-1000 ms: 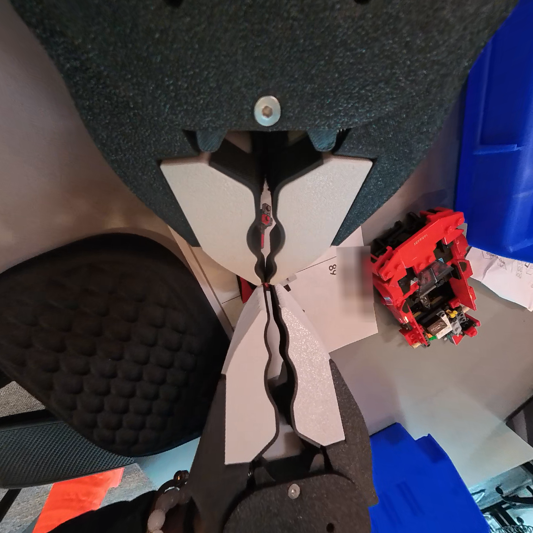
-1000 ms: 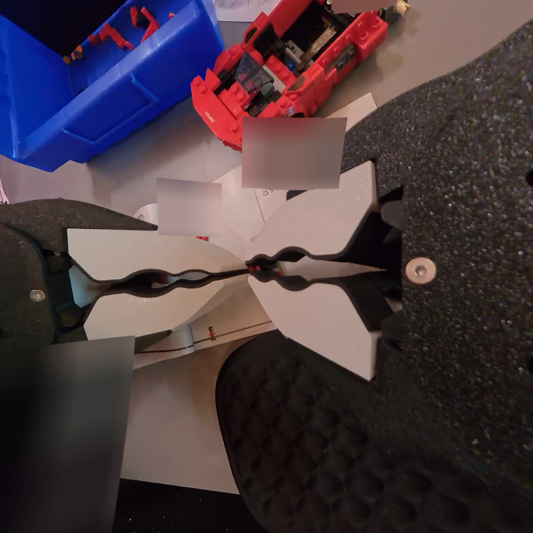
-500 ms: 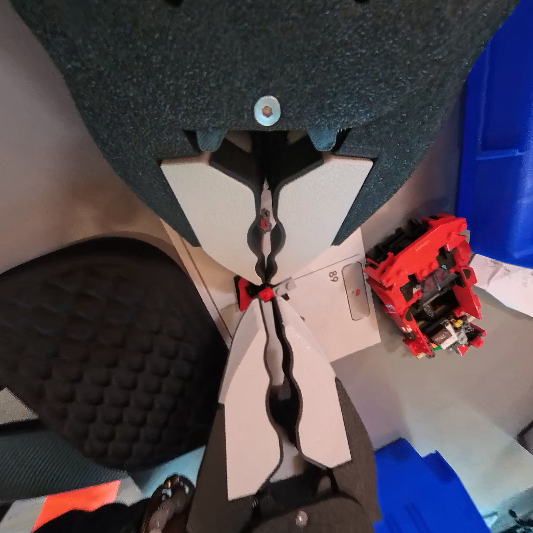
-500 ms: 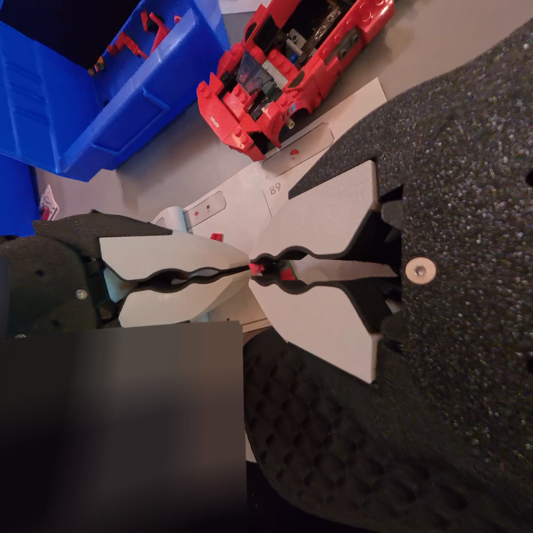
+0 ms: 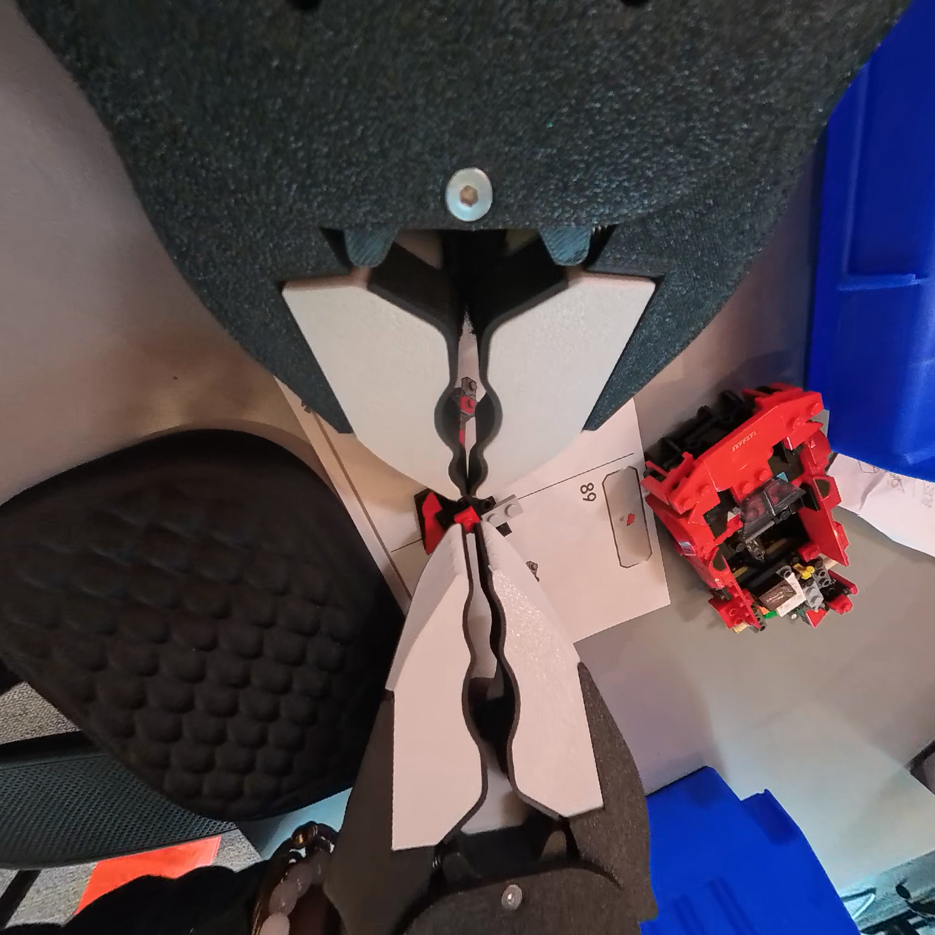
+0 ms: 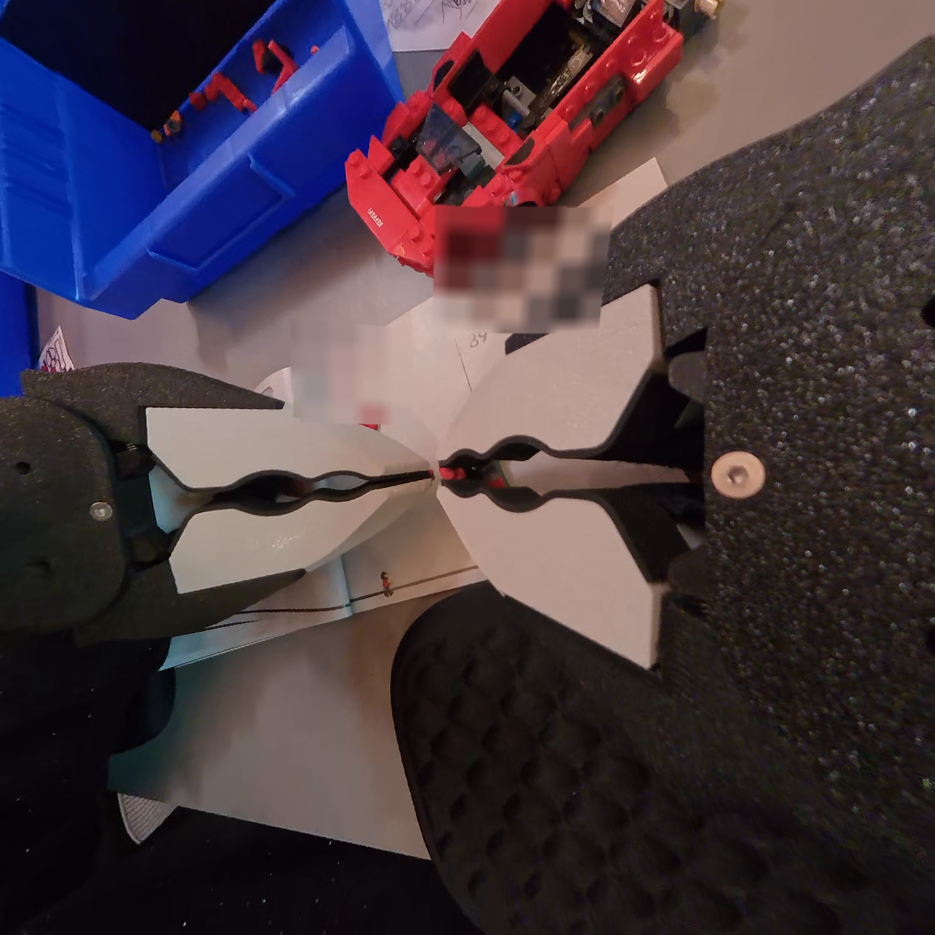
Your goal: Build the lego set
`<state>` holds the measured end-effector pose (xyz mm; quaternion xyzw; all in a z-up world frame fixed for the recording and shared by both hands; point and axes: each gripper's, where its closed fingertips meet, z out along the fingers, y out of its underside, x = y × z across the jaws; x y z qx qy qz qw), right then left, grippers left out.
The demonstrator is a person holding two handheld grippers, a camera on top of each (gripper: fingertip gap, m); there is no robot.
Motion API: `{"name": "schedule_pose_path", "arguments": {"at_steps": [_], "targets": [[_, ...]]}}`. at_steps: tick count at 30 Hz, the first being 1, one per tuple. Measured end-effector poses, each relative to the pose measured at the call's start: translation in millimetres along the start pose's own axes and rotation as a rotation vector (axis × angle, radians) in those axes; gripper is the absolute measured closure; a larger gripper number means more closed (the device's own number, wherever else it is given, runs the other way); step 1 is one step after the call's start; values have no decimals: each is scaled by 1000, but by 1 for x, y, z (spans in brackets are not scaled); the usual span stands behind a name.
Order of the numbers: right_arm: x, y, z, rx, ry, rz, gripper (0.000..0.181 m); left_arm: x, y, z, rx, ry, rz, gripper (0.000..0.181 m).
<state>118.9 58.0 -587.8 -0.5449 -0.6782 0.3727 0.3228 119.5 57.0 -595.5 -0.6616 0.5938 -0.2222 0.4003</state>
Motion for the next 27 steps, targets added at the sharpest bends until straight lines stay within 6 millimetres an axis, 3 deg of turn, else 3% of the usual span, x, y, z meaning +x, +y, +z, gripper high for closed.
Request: {"name": "schedule_pose_path", "arguments": {"at_steps": [1, 27], "targets": [[1, 0, 0, -1, 6, -4, 177, 0, 0, 0, -2, -1, 2, 181], [1, 1, 1, -9, 21, 14, 178, 1, 0, 4, -12, -12, 36, 181]]}}
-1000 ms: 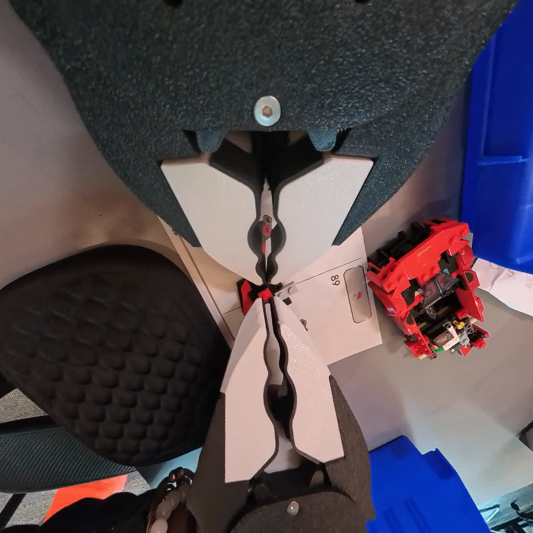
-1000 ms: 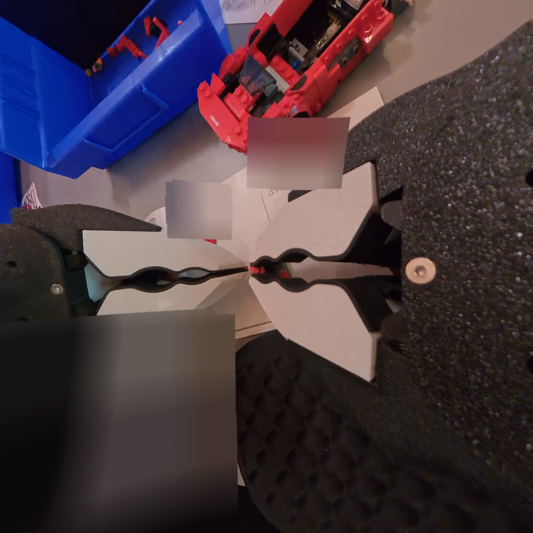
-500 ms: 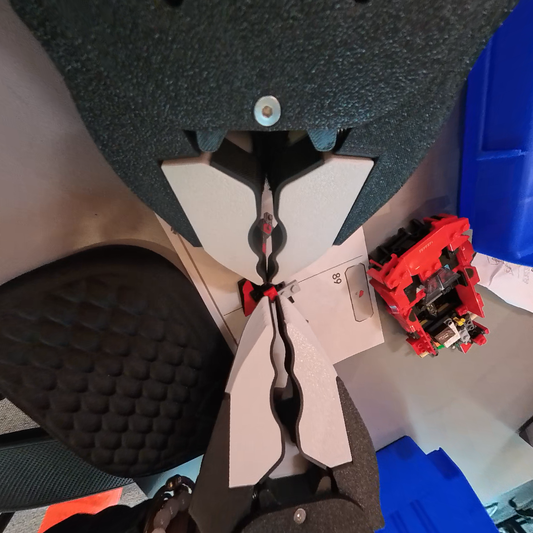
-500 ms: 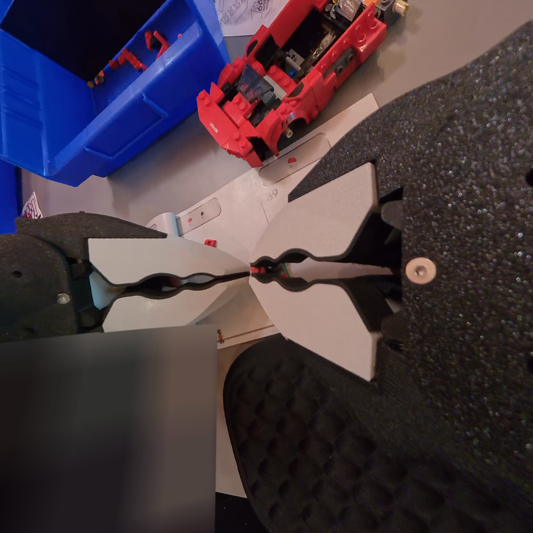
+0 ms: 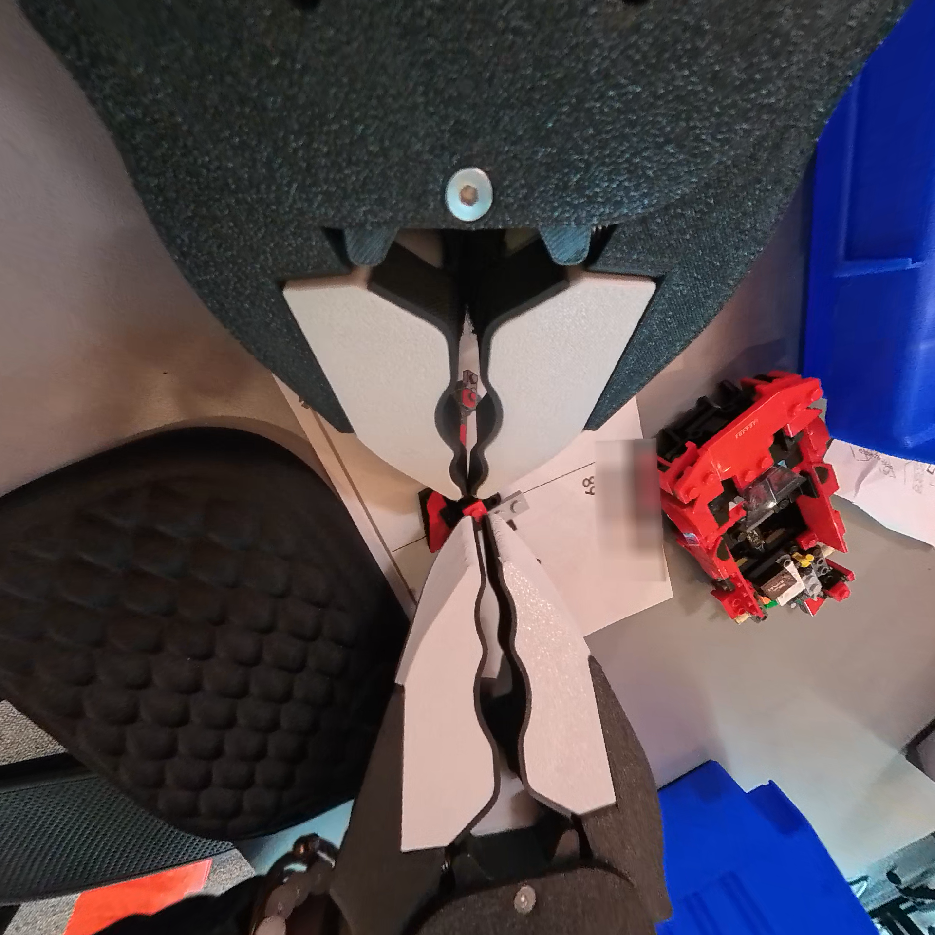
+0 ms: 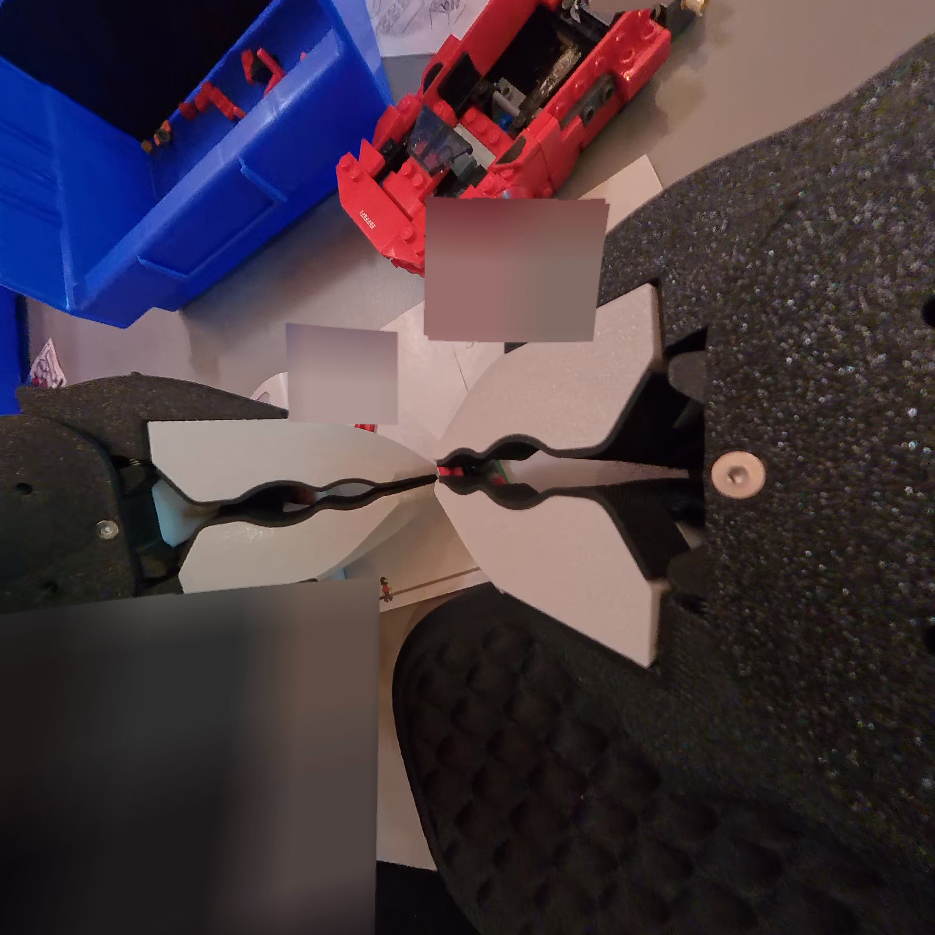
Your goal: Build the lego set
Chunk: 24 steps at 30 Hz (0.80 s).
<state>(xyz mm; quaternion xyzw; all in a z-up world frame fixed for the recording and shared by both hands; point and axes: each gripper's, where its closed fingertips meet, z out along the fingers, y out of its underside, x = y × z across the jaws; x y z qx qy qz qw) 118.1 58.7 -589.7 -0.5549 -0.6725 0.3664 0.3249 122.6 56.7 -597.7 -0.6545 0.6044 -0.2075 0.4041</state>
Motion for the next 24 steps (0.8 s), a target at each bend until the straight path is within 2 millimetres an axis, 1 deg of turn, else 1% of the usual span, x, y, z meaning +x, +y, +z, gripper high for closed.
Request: {"name": "schedule_pose_path", "arguments": {"at_steps": [2, 6, 14, 22, 24], "targets": [[0, 0, 0, 0, -17, 32, 178, -2, -1, -1, 10, -12, -7, 181], [0, 1, 0, -1, -21, 33, 177, -4, -7, -1, 44, -35, 1, 181], [-1, 2, 1, -4, -37, 59, 177, -3, -6, 1, 32, -8, -11, 181], [1, 0, 0, 3, -2, 40, 178, -4, -6, 1, 31, -6, -21, 181], [-1, 0, -1, 5, -37, 65, 171, -3, -5, 1, 23, -3, -19, 181]]}}
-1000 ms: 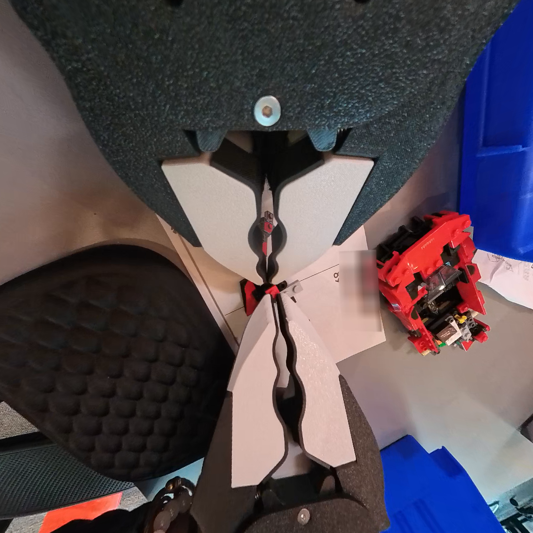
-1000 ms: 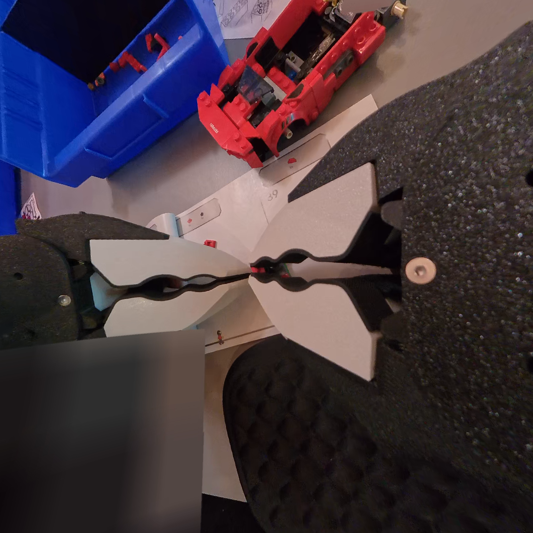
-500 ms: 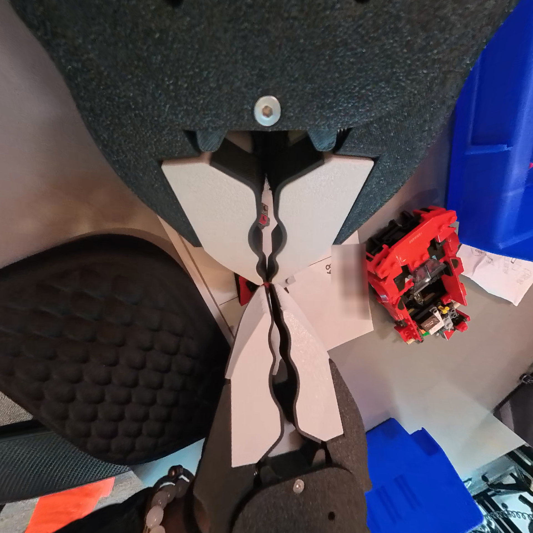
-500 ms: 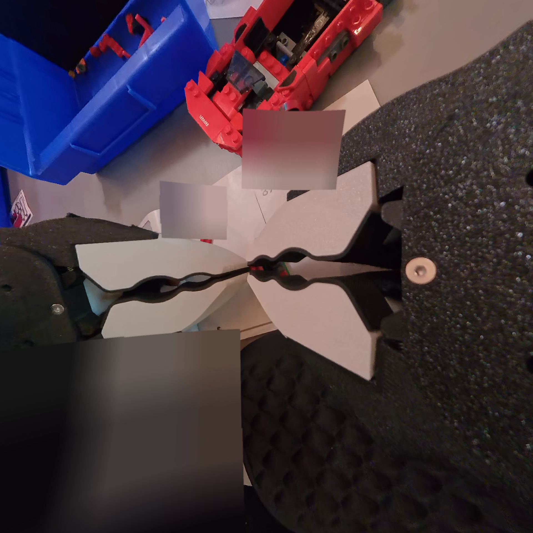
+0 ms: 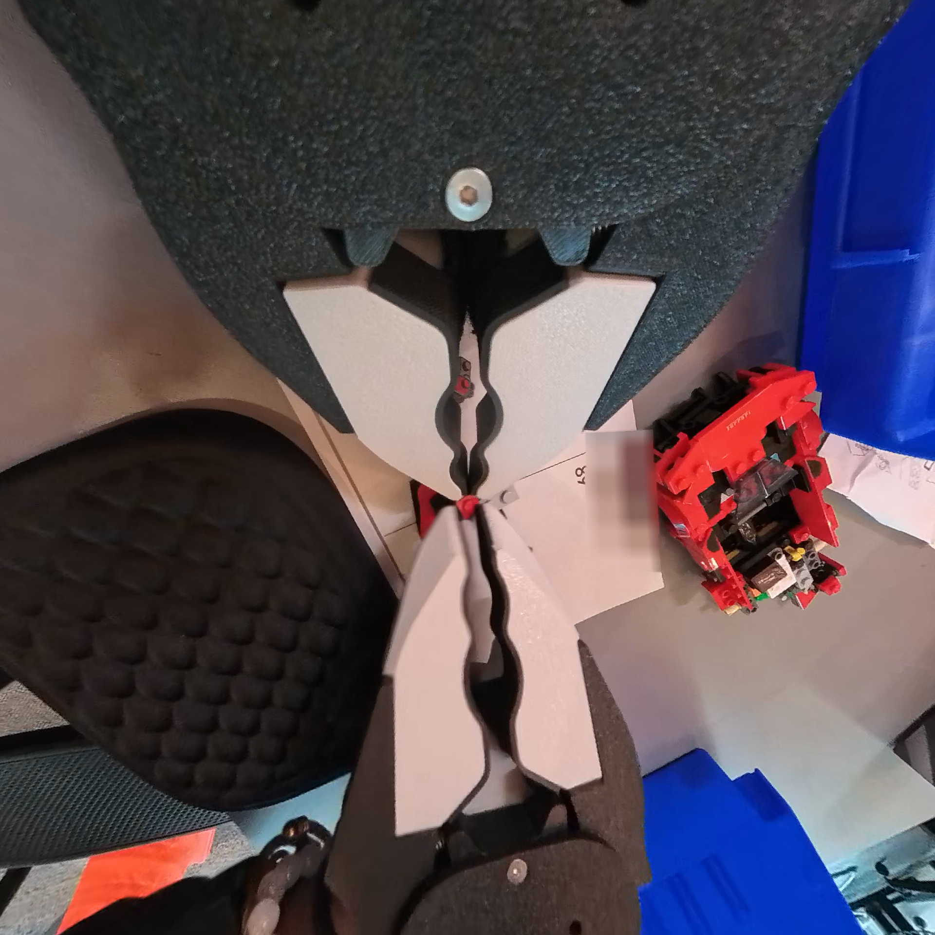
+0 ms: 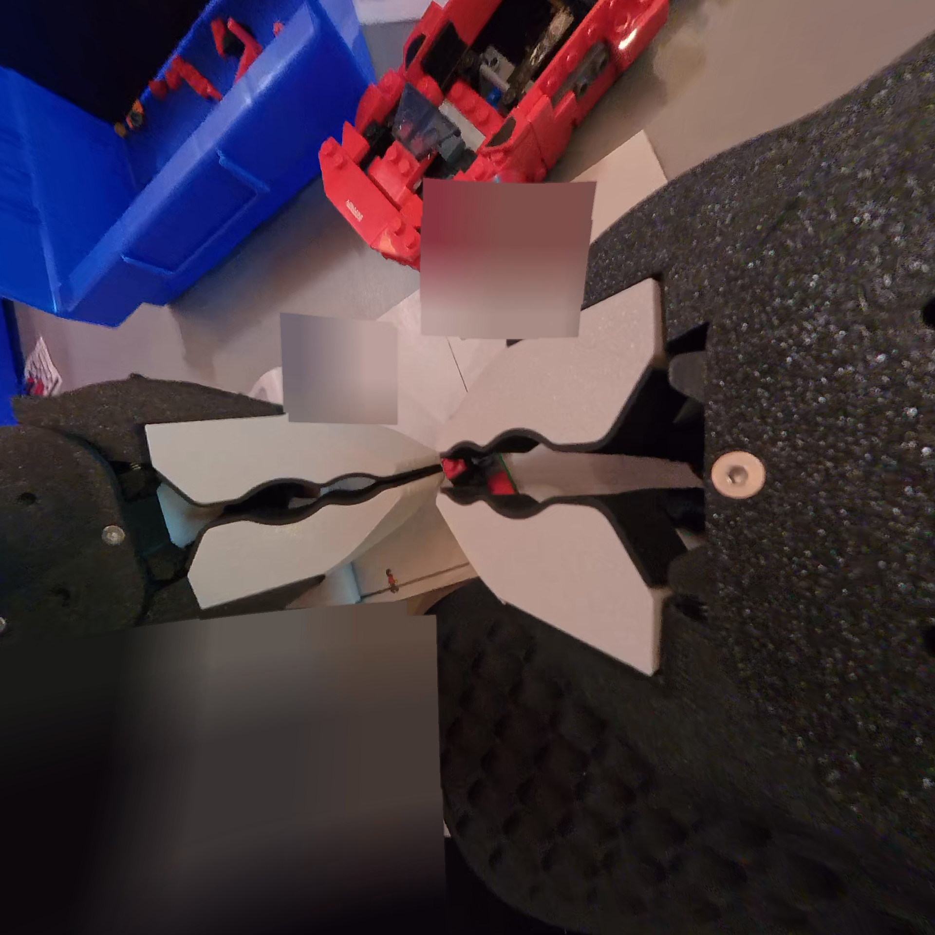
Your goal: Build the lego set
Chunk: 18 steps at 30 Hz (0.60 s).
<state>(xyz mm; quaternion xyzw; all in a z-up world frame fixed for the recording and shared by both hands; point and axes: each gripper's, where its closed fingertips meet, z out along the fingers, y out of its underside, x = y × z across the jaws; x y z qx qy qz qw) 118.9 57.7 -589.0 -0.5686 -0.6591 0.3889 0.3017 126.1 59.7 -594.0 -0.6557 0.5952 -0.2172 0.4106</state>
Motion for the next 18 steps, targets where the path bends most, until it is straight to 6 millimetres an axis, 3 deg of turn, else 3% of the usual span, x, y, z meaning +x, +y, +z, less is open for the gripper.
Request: {"name": "schedule_pose_path", "arguments": {"at_steps": [4, 18], "targets": [[-1, 0, 0, 1, -15, 10, 167, 0, 0, 0, 3, -17, 18, 181], [6, -4, -6, 46, 35, 16, 181, 0, 0, -1, 7, -13, 14, 181]]}}
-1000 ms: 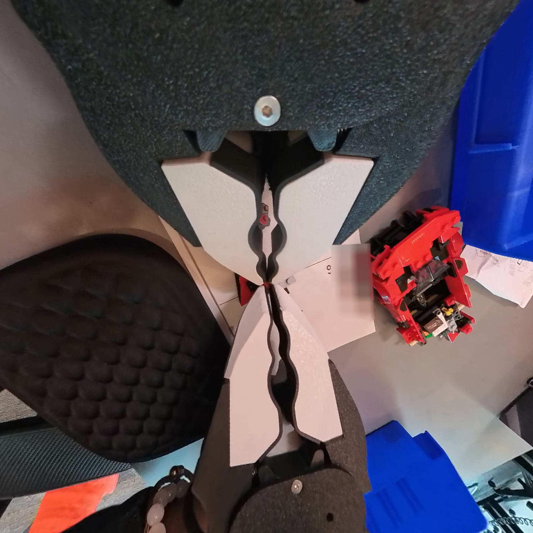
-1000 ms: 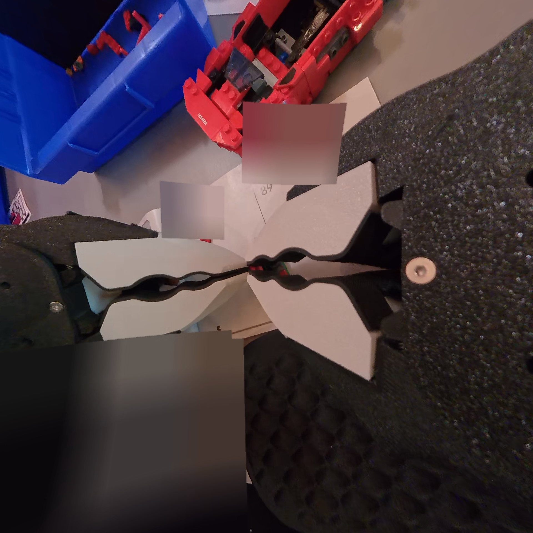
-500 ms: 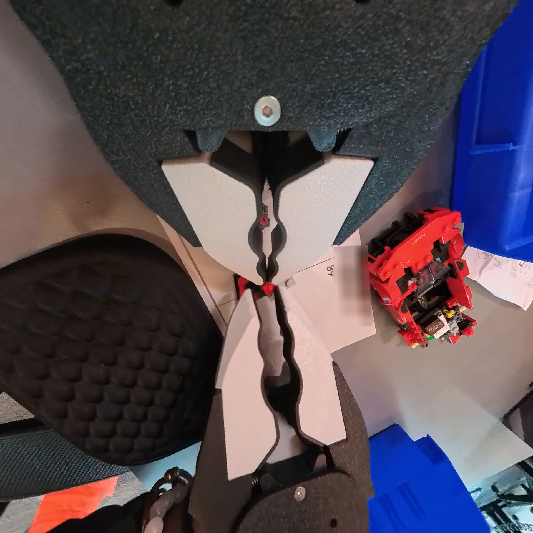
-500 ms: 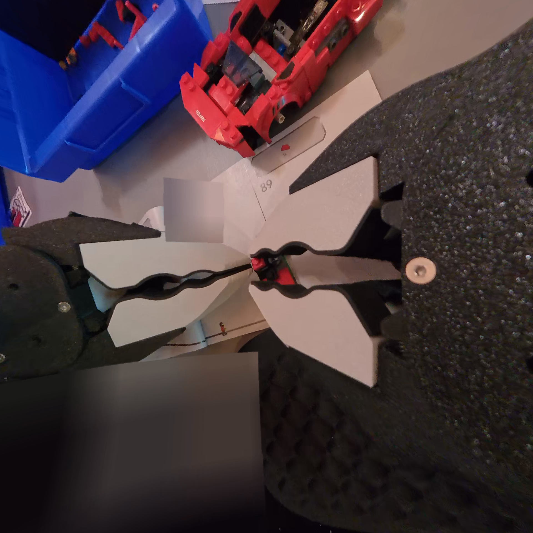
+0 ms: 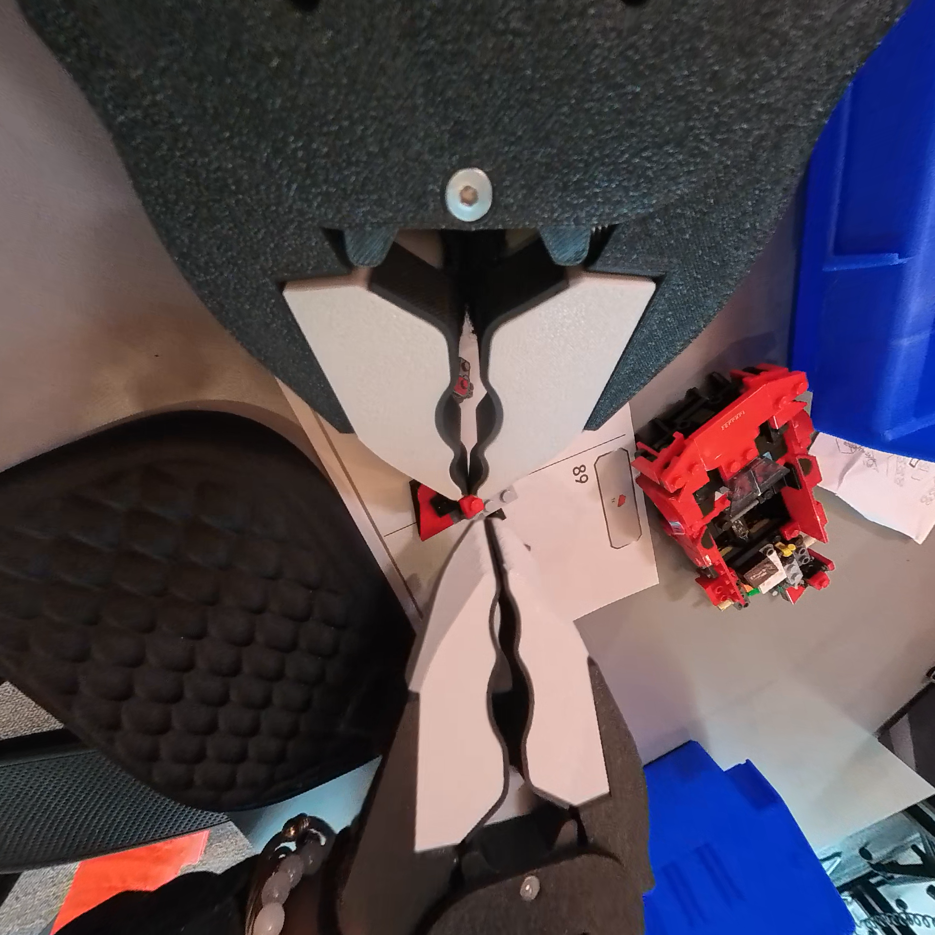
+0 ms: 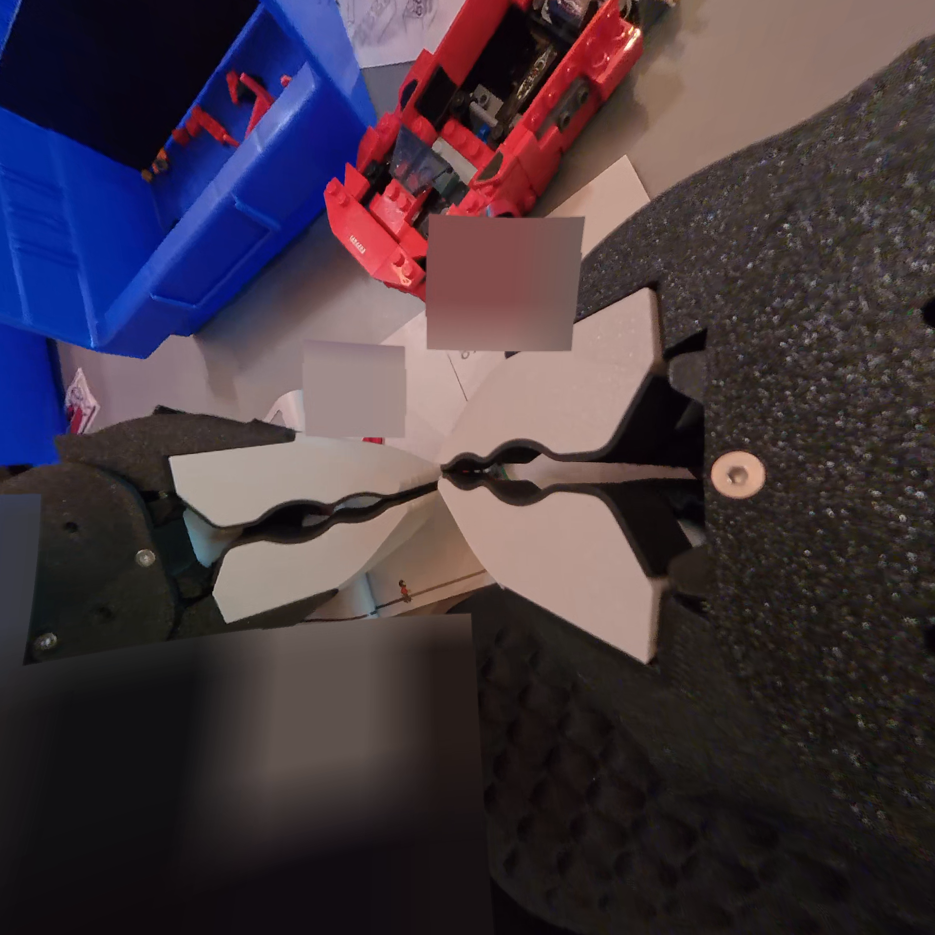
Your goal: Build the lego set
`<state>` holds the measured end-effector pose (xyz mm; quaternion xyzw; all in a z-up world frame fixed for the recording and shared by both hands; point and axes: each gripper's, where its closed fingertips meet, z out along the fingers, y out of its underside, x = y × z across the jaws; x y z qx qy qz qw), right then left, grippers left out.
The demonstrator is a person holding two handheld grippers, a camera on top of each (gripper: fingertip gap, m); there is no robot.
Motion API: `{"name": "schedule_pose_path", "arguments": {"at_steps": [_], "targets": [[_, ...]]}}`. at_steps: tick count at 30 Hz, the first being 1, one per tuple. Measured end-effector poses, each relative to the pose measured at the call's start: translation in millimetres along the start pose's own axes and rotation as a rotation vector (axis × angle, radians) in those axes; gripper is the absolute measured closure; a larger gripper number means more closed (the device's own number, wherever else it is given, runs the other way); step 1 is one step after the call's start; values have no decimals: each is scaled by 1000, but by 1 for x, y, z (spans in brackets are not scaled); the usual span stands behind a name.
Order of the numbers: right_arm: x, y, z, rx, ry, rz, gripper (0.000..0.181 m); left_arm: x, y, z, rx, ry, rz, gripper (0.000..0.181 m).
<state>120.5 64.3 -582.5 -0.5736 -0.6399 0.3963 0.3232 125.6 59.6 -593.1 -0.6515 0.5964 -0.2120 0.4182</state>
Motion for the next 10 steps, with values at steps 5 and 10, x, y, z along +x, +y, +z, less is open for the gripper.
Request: {"name": "schedule_pose_path", "arguments": {"at_steps": [5, 10], "targets": [[-1, 4, 4, -41, -18, 13, 181, 1, 0, 0, -4, 1, 7, 181], [-4, 4, 4, -39, -34, 1, 181, 1, 1, 0, -4, 4, 10, 181]]}}
